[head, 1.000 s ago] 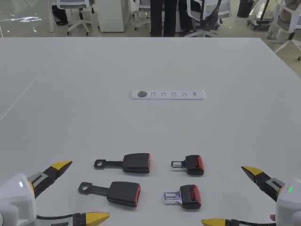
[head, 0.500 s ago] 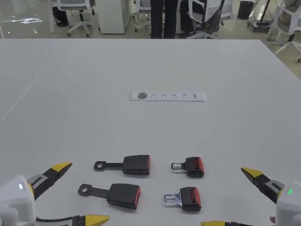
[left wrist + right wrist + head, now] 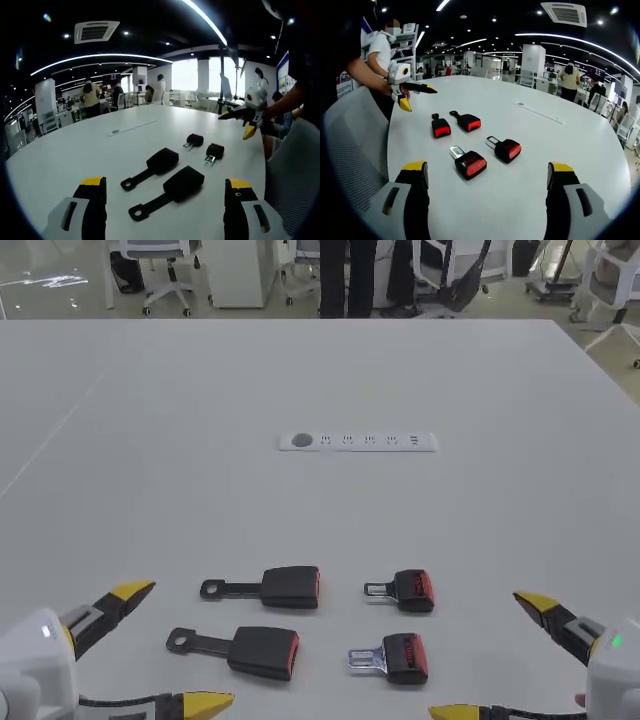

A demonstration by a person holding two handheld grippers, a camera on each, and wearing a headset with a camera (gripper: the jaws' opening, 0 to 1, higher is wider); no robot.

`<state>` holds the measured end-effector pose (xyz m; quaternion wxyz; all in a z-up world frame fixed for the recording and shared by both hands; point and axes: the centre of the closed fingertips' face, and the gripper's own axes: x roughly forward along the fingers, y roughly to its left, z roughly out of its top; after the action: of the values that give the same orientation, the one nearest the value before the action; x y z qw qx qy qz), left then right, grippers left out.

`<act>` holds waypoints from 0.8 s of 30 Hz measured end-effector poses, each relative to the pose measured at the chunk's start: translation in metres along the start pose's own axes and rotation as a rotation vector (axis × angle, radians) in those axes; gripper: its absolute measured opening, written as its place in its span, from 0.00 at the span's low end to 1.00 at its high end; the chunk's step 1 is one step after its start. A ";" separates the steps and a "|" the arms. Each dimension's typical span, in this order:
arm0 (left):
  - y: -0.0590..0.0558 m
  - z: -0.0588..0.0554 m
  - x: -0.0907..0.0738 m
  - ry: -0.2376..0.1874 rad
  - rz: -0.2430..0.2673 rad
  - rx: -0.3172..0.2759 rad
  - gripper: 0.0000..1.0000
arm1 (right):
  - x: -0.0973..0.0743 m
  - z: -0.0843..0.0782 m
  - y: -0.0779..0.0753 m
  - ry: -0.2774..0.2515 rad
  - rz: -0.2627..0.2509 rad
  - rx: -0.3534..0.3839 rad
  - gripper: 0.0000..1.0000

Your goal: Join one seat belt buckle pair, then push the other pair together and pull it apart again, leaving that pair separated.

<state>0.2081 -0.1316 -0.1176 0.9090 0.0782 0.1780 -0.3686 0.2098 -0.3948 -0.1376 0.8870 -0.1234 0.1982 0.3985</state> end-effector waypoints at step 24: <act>0.001 -0.002 0.021 0.127 -0.123 0.120 0.96 | 0.013 -0.001 0.004 0.116 0.103 -0.185 0.83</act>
<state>0.2221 -0.1434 -0.1273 0.8653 0.1447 0.2171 -0.4279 0.2141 -0.3838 -0.1446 0.8372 -0.2173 0.2176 0.4523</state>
